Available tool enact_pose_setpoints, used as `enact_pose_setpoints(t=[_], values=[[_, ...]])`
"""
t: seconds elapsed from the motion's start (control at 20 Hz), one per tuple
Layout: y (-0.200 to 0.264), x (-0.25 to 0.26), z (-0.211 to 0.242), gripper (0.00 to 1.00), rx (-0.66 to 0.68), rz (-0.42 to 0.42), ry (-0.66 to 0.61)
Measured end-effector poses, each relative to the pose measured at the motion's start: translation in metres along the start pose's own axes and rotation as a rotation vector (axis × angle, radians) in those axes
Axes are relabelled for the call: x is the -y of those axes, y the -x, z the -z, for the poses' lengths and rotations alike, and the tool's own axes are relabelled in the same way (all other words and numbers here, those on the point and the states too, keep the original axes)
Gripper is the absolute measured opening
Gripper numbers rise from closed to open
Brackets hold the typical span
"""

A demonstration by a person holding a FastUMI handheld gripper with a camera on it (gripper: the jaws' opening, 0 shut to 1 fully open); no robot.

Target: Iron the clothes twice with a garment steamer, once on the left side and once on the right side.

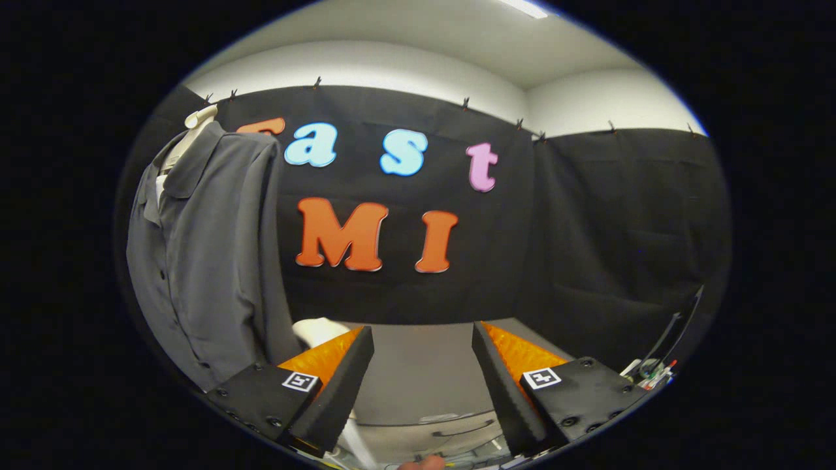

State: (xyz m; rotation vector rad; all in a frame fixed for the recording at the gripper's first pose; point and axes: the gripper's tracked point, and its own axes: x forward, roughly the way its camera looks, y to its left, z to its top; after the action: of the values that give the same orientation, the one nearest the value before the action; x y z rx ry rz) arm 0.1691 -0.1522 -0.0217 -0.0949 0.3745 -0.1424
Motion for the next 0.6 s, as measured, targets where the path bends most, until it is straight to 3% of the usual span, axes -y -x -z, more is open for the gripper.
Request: enact_pose_setpoints(t=[0.1,0.2,0.35,0.45,0.6], values=[[0.011,0.077,0.0,0.98,0.103,0.156,0.039],[0.019,0.138,0.021,0.98,0.123,0.308,0.074],[0.023,0.185,0.051,0.98,0.074,0.408,0.109],[0.016,0.194,0.051,0.98,0.089,0.417,0.13],[0.001,0.144,0.033,0.98,0.119,0.274,0.092]])
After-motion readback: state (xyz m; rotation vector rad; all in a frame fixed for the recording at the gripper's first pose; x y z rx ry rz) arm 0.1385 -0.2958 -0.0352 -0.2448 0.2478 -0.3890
